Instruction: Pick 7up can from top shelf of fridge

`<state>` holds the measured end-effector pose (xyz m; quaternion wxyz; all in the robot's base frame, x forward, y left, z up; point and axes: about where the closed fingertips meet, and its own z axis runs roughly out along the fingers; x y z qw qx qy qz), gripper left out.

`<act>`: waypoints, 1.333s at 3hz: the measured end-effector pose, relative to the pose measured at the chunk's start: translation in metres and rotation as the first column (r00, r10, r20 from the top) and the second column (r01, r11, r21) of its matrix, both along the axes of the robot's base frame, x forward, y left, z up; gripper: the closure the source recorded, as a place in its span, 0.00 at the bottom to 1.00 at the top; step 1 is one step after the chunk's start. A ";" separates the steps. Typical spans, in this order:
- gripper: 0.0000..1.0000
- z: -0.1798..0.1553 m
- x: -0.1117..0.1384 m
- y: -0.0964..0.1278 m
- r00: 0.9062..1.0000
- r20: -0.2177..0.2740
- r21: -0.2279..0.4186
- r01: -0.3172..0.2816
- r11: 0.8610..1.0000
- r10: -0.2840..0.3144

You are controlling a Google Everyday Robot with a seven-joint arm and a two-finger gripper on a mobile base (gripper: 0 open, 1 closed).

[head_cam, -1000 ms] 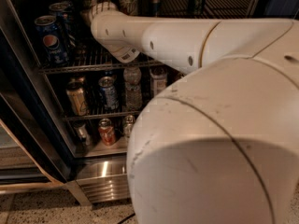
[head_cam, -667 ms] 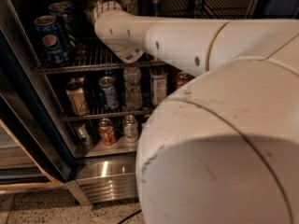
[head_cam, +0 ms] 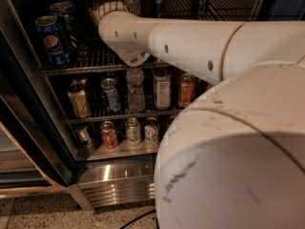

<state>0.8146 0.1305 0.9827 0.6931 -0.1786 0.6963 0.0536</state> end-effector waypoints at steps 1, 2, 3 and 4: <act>1.00 0.002 -0.003 0.001 1.000 0.000 0.009 -0.003 1.000 0.003; 1.00 0.009 -0.009 0.006 1.000 0.008 0.027 -0.023 0.999 0.023; 1.00 0.018 -0.017 0.012 0.998 0.009 0.042 -0.056 0.998 0.055; 1.00 0.031 -0.032 0.010 0.995 0.010 0.042 -0.101 0.994 0.100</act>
Offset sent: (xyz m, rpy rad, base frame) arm -0.0153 0.0106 0.0123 0.0444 -0.0118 0.0450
